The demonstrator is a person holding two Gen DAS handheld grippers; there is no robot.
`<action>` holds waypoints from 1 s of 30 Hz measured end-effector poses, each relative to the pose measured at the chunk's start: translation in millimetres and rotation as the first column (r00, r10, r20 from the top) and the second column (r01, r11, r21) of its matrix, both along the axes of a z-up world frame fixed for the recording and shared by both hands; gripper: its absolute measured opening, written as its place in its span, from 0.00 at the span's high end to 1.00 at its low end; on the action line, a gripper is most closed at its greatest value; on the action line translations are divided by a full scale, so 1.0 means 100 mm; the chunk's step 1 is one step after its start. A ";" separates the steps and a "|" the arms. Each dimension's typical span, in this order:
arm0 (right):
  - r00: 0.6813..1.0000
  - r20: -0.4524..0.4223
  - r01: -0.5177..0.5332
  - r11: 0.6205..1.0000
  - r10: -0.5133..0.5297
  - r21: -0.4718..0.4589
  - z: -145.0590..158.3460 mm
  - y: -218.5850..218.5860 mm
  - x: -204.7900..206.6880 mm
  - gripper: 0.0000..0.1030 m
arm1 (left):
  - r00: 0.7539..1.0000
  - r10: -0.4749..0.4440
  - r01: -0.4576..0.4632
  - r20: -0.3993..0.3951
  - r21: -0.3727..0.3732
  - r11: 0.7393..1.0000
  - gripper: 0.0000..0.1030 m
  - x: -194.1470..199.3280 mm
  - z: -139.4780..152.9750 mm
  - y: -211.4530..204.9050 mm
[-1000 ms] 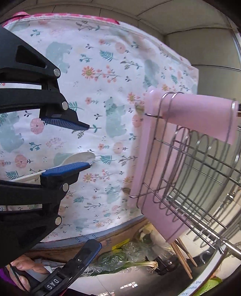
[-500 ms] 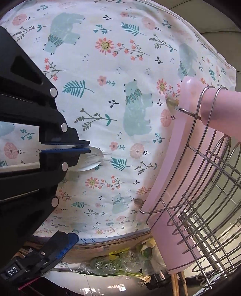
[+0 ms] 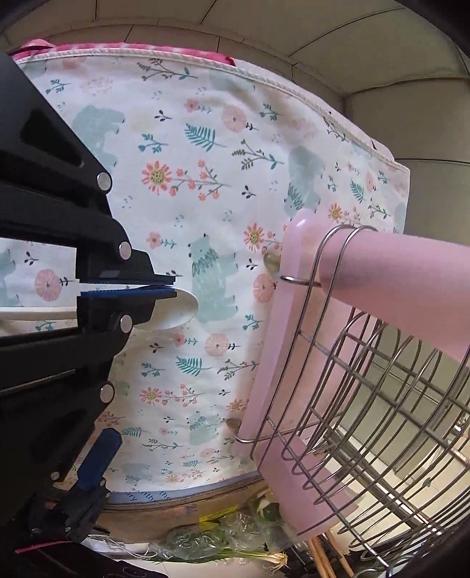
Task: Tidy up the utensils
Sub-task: 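Close the left gripper on the white spoon while the right gripper closes on the clear fork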
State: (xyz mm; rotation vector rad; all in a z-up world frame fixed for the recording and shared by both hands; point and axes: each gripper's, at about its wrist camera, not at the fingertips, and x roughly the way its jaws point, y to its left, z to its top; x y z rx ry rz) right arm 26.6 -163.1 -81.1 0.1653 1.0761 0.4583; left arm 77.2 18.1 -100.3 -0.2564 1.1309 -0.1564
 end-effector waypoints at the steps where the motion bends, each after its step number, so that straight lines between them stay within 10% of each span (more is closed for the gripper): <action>1: 1.000 0.002 -0.015 1.000 0.015 -0.013 -0.01 0.07 0.00 0.67 | 1.000 0.009 -0.009 0.001 -0.005 1.000 0.99 0.01 0.00 0.05; 19: 0.989 -0.063 -0.147 0.943 0.134 -0.299 -0.35 0.90 0.35 0.79 | 1.000 0.011 -0.011 -0.002 -0.019 1.000 0.99 -0.02 0.00 0.33; 30: 0.997 -0.005 -0.070 0.979 0.071 -0.189 -0.24 0.66 0.32 0.86 | 0.999 0.029 -0.029 0.019 -0.013 1.000 0.99 -0.09 0.14 0.35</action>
